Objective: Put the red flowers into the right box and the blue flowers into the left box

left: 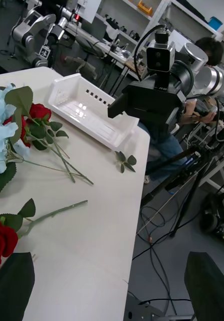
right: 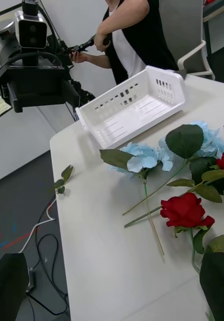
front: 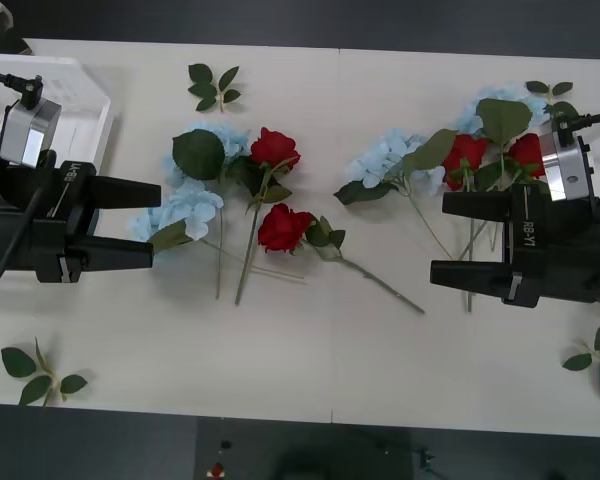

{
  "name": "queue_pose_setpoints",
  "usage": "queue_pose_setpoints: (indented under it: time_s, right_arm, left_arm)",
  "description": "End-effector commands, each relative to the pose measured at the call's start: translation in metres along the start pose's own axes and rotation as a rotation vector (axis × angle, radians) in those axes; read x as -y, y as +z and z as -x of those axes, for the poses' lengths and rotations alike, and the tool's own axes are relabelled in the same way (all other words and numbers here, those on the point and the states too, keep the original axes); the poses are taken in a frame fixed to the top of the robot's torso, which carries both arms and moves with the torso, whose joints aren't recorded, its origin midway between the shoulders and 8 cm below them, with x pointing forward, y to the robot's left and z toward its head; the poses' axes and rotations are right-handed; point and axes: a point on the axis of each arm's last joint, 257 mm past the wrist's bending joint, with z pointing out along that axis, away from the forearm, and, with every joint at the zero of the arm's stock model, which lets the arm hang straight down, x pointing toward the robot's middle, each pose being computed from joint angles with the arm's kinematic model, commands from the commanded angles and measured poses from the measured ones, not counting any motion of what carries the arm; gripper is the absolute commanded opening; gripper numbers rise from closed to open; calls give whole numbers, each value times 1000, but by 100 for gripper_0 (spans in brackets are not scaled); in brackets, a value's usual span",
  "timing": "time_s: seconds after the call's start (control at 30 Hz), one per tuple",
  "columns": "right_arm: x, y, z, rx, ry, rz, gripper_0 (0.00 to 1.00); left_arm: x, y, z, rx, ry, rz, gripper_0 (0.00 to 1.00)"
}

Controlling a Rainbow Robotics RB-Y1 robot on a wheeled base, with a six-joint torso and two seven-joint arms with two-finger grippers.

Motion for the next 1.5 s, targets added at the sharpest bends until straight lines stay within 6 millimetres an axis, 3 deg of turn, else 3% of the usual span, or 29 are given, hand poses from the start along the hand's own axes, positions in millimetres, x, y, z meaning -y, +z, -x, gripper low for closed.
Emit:
queue_pose_setpoints:
  time_s: [0.03, 0.17, 0.27, 0.3, 0.33, 0.53, 0.7, 0.9, 1.0, 1.03, 1.07, 1.23, 1.37, 1.5]
  right_arm:
    - [-2, 0, 9, 23, -24, 2, 100]
    - [-2, 0, 9, 23, -24, 2, 100]
    - [-2, 0, 9, 23, -24, 2, 100]
    - [7, -4, -9, -11, 8, -19, 100]
    - [6, -4, -9, -10, 9, -18, 100]
    - [31, -14, -7, -11, 94, -93, 100]
    - [59, -21, -7, 3, 370, -167, 100]
    - [114, -34, -19, 38, 889, -274, 100]
    - [146, -41, -34, 30, 999, -350, 100]
    - [154, -43, -39, 26, 1023, -369, 100]
    - [176, -46, -51, 17, 1079, -421, 100]
    - [246, -67, -89, -48, 1150, -602, 100]
    - [289, -89, -107, -94, 1189, -744, 100]
    - [318, -102, -119, -105, 1245, -853, 100]
  left_arm:
    - [2, 8, -17, 33, -101, -14, 87]
    - [-4, 10, -20, 63, -109, -10, 87]
    - [-20, 4, -10, 67, -94, 15, 87]
    - [-28, 1, -4, 67, -91, 28, 87]
    - [-30, 0, -2, 66, -88, 33, 87]
    - [-86, -21, 28, 64, -163, 139, 96]
    - [-128, -31, 29, 24, -295, 232, 96]
    - [-168, -33, 7, -38, -550, 324, 96]
    - [-178, -31, 0, -55, -668, 354, 96]
    - [-178, -30, -2, -59, -695, 357, 96]
    - [-179, -27, -7, -67, -788, 371, 97]
    - [-176, -17, -15, -98, -995, 423, 100]
    - [-168, -12, -9, -161, -1096, 494, 100]
    - [-162, -13, 3, -191, -1147, 577, 100]
